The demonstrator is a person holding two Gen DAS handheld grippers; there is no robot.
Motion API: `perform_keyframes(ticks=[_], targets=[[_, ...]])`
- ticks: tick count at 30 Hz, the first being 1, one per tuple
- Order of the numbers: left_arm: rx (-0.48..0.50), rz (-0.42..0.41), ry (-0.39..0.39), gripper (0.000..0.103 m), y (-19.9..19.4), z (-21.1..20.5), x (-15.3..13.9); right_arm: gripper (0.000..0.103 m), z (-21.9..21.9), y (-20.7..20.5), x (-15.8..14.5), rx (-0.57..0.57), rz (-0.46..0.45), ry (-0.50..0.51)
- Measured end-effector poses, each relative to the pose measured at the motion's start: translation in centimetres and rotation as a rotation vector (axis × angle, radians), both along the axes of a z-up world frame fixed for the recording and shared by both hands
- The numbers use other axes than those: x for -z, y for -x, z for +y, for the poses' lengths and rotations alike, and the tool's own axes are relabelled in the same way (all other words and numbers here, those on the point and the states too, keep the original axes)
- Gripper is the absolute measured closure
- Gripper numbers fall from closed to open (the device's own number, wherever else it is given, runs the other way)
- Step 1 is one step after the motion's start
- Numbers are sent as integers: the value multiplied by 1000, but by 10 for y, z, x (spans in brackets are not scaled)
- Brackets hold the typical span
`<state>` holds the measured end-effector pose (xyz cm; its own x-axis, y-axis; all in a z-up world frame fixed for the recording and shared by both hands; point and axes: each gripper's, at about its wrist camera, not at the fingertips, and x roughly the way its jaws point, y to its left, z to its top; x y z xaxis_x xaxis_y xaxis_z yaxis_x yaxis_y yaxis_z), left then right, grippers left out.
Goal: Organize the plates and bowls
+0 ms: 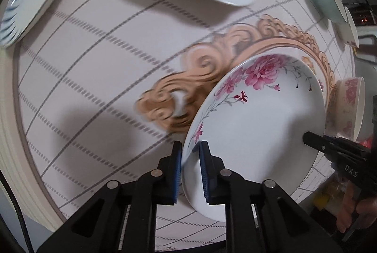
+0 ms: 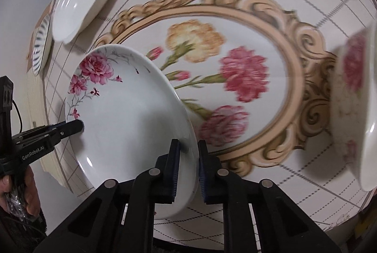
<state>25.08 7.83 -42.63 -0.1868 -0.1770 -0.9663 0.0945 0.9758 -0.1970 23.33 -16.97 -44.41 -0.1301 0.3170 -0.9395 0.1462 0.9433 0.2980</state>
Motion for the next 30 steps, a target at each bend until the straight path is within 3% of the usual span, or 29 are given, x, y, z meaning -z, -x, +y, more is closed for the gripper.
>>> perform_keyframes(ticks=[12, 24, 26, 28, 30], targets=[[-111, -20, -61, 91, 32, 119, -10, 89, 110, -3, -1, -162, 3, -39], [-131, -25, -48, 89, 40, 148, 1, 85, 115, 3, -1, -196, 5, 25], [-136, -8, -58, 87, 44, 129, 6, 81, 121, 5, -1, -194, 16, 34], [-151, -5, -68, 80, 45, 128, 10, 55, 123, 6, -2, -181, 12, 52], [-178, -7, -71, 73, 49, 134, 8, 49, 118, 7, -9, -158, 3, 62]])
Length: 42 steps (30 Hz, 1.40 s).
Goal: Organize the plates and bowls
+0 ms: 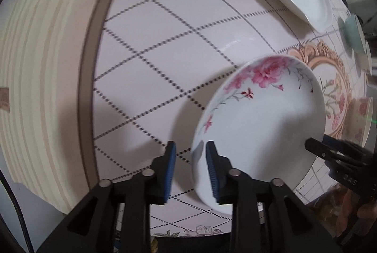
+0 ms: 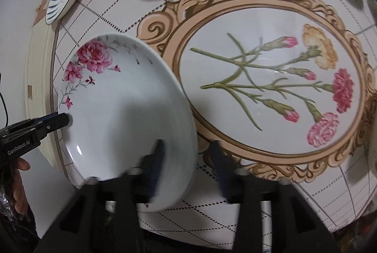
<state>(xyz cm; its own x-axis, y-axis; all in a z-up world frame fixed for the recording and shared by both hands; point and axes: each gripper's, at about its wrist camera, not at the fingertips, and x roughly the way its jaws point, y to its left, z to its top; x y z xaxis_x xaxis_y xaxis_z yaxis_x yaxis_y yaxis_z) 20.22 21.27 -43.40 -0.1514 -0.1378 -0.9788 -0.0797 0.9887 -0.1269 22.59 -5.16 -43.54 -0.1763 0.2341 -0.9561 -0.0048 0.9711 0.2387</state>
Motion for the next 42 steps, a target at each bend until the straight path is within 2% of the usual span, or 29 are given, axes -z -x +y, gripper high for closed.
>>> perform_keyframes(ticks=[2, 4, 6, 8, 10, 14, 18, 21, 26, 31, 34, 36, 39, 42], targets=[[-35, 0, 8, 69, 1, 11, -4, 40, -9, 1, -9, 30, -14, 4], [-74, -11, 25, 66, -4, 16, -19, 22, -21, 2, -22, 63, -38, 8], [-95, -30, 48, 62, -7, 20, -28, 14, -30, 1, -35, 92, -74, 7], [-96, -66, 70, 55, -18, 20, -42, 13, -40, -2, -52, 124, -122, 3], [-84, -118, 86, 51, -35, 11, -65, 1, -45, -10, -69, 136, -171, 0], [-60, -195, 93, 48, -78, 3, -92, 0, -50, -40, -106, 146, -300, 9], [-93, -199, 95, 47, -107, 10, -106, 0, -34, -82, -128, 123, -347, -30], [-162, -184, 86, 47, -126, 36, -114, 0, -5, -125, -136, 61, -304, -111], [-249, -190, 11, 47, -156, 84, -117, 0, 53, -199, -135, -47, -260, -219], [-345, -163, 37, 47, -177, 128, -99, 0, 96, -253, -114, -95, -201, -220], [-383, -144, 85, 47, -187, 141, -84, 2, 95, -277, -105, -78, -186, -176], [-363, -149, 127, 47, -194, 134, -84, 1, 75, -288, -106, -51, -200, -130], [-238, -166, 151, 47, -217, 97, -88, 2, 35, -296, -101, 2, -206, -48], [-98, -165, 190, 47, -250, 45, -90, 2, -10, -297, -86, 92, -174, 1]])
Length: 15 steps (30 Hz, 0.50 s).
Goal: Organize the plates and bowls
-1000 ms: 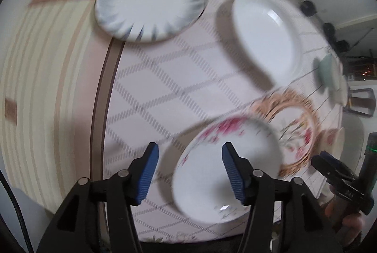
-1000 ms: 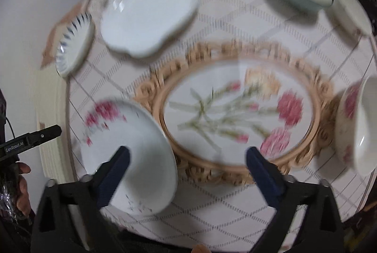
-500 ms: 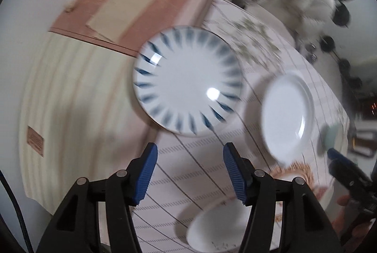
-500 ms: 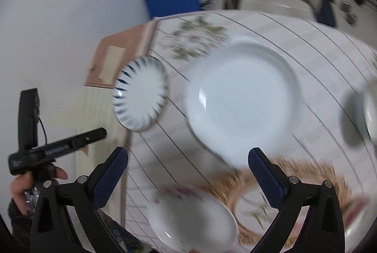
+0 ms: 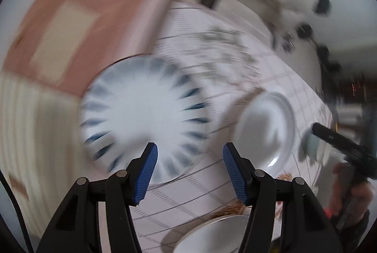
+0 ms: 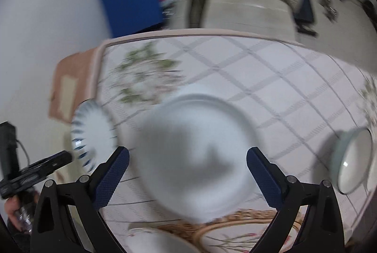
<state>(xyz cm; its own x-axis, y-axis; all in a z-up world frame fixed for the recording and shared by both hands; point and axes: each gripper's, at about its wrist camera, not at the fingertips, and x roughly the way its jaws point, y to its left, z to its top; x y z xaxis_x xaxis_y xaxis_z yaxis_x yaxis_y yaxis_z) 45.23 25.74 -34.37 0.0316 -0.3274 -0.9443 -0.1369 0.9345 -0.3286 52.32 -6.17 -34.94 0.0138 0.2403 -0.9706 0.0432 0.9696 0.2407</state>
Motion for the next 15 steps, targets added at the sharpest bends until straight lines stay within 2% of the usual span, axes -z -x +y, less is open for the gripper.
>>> perform_keyframes(ticks=[4, 8, 12, 15], targets=[[234, -4, -46, 47, -49, -73, 6, 2, -44, 24, 27, 140, 76, -30], [476, 39, -110, 47, -85, -139, 29, 10, -68, 71, 62, 324, 154, -176], [608, 124, -111, 47, -99, -175, 58, 32, -77, 106, 97, 470, 209, -316], [646, 166, -119, 47, -100, -185, 74, 44, -77, 116, 112, 513, 211, -365]])
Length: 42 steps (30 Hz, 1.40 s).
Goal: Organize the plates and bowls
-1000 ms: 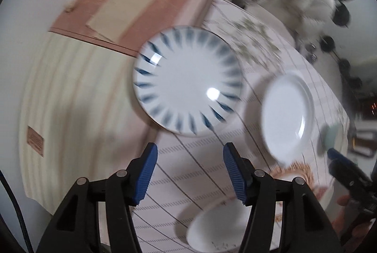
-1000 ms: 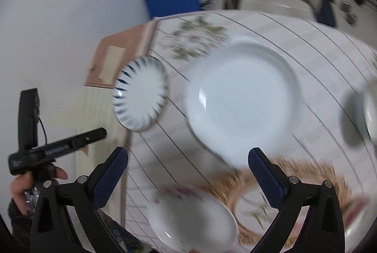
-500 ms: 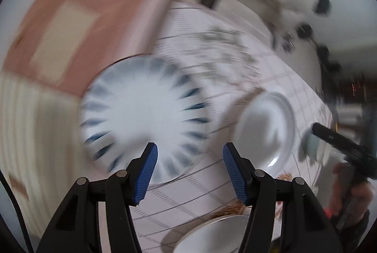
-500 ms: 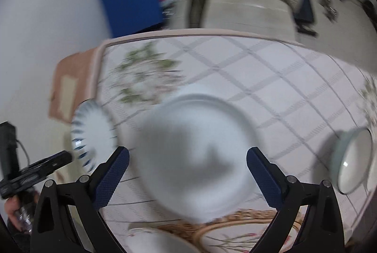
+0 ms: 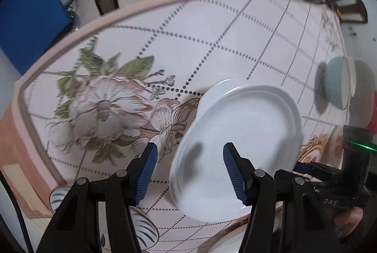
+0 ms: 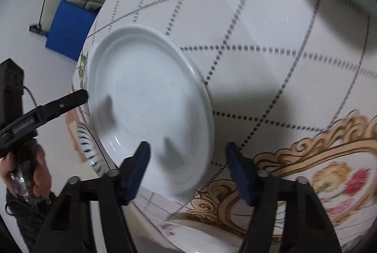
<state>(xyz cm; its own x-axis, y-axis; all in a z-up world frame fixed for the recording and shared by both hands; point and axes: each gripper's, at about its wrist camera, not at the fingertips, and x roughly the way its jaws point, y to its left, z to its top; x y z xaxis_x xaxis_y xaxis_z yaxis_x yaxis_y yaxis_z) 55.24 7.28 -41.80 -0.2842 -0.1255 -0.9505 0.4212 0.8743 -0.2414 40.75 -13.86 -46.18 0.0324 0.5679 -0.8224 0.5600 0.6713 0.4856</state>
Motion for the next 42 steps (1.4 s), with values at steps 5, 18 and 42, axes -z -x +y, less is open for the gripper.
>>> perform_keyframes(ticks=[5, 18, 42], targets=[[8, 61, 2, 48, 4, -7, 26, 57, 0, -1, 1, 0, -27, -16], [-65, -38, 47, 83, 26, 5, 16, 88, 5, -16, -4, -123, -13, 64], [-183, 26, 57, 87, 109, 30, 16, 86, -59, -67, -16, -271, -35, 122]])
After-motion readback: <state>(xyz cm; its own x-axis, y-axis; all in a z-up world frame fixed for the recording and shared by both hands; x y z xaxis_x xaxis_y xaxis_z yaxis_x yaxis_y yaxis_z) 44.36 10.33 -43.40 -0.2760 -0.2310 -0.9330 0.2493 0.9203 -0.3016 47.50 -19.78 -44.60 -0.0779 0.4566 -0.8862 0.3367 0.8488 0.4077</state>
